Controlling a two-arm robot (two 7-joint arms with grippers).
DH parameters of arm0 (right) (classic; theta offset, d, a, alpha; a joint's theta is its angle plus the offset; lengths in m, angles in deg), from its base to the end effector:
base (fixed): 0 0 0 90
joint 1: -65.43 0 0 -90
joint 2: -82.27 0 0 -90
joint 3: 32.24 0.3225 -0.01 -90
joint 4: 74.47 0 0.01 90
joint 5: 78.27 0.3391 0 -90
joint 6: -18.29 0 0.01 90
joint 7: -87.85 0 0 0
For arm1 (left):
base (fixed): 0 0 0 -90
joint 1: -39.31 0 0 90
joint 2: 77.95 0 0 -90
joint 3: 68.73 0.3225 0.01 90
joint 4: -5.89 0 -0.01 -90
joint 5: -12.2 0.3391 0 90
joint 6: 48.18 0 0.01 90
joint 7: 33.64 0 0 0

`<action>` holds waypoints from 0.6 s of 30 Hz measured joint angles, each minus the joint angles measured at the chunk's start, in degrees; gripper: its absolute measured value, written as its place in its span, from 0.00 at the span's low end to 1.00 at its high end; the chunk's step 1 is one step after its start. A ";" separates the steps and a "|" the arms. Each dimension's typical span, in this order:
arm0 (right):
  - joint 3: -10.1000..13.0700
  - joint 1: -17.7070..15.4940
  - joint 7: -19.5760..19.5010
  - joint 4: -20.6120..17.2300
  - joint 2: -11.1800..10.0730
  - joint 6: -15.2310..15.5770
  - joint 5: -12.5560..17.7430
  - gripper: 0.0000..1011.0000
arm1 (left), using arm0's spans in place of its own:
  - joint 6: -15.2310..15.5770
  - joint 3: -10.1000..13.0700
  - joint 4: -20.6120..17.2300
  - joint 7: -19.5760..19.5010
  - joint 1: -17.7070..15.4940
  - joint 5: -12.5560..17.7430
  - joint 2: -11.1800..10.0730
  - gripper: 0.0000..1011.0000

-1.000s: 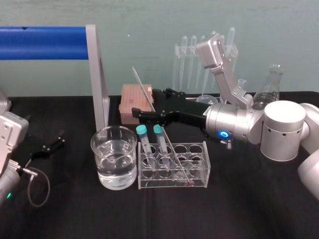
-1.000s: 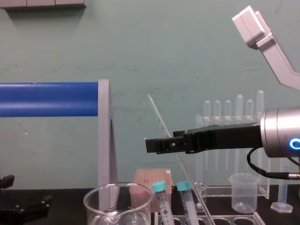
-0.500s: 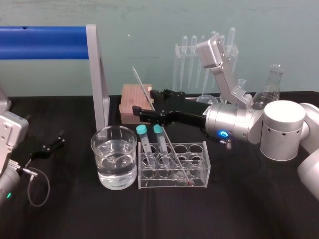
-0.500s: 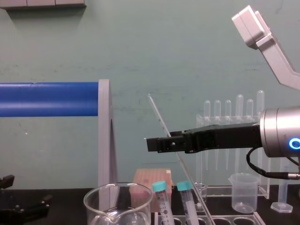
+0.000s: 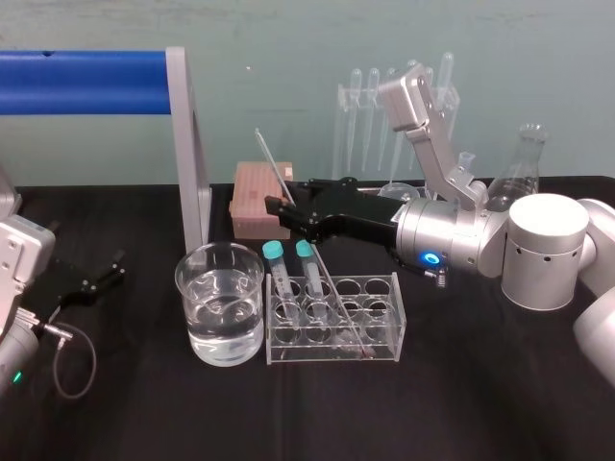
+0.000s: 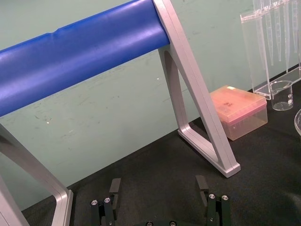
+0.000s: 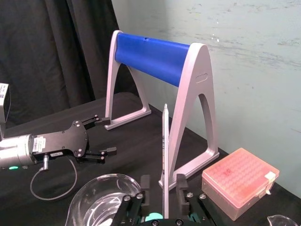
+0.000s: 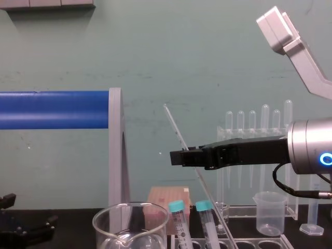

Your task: Hold the thermometer with one hand and immerse one end into the beaker, then reinsert it into the test tube rack.

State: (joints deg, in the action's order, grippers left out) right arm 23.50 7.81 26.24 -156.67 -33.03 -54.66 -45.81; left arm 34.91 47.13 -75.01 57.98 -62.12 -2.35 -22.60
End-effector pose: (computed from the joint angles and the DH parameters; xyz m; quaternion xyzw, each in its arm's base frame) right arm 0.4771 0.0179 -0.2080 -0.0861 0.0301 -0.3067 0.9474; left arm 0.3920 0.0932 -0.3343 0.1415 -0.1325 0.5799 0.7913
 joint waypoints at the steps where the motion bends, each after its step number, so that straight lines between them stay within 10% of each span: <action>1: 0.00 0.00 0.00 0.00 0.00 0.00 0.01 0.35 | 0.00 0.00 0.00 0.00 0.00 0.00 0.00 1.00; 11: 0.00 0.00 0.00 0.01 0.00 0.00 0.04 0.07 | 0.00 0.00 0.00 0.00 0.00 0.00 0.00 1.00; 18: 0.00 0.00 0.00 0.00 0.00 0.00 0.04 0.06 | 0.00 0.00 0.00 0.00 0.00 0.00 0.00 1.00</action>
State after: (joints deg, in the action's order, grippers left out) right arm 23.51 7.82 26.24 -156.67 -33.03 -54.66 -45.76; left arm 34.91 47.13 -75.01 57.99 -62.12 -2.35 -22.60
